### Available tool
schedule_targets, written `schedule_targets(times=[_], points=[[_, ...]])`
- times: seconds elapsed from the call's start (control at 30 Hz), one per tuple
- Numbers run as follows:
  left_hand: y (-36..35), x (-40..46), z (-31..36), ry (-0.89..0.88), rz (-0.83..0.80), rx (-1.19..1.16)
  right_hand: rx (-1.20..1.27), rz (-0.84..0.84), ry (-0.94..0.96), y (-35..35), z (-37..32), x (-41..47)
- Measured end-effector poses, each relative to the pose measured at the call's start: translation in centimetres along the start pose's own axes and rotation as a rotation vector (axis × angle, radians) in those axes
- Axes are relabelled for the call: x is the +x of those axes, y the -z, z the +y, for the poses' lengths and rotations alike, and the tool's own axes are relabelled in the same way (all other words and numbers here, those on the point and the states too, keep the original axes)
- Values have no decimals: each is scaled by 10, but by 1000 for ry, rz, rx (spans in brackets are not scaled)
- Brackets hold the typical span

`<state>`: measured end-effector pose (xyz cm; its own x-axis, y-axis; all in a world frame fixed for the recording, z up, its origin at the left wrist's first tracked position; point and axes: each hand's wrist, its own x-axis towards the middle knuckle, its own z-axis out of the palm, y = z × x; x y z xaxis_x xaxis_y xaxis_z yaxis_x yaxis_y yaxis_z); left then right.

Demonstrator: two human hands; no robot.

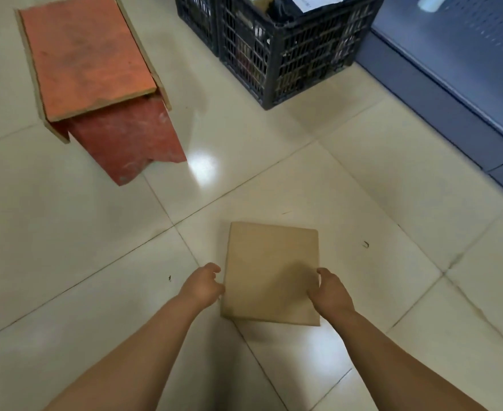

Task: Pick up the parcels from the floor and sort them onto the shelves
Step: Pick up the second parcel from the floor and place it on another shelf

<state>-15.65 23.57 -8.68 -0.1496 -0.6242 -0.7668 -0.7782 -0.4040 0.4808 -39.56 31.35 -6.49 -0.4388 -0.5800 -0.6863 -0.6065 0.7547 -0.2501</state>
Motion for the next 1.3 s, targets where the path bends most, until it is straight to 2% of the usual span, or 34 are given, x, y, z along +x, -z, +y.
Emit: schedule_targets(times=[0.17, 0.43, 0.57, 0.77, 0.93, 1.13, 1.3], points=[[-14, 49, -16, 23, -44, 25, 110, 39, -35, -25, 15, 53], [-26, 68, -8, 52, -176, -217, 498, -179, -175, -37, 28, 66], [-24, 54, 8, 82, -146, -397, 648, -140, -169, -25, 25, 55], [-2, -29, 36, 114, -15, -555, 746, -67, -188, 26, 2, -10], [42, -117, 80, 113, 32, -622, 847, -62, -180, 93, -26, -78], [113, -231, 152, 74, 60, -678, 1012, -132, -190, 199, -67, -181], [171, -332, 228, -15, 186, -764, 1100, -150, -98, 295, -100, -274]])
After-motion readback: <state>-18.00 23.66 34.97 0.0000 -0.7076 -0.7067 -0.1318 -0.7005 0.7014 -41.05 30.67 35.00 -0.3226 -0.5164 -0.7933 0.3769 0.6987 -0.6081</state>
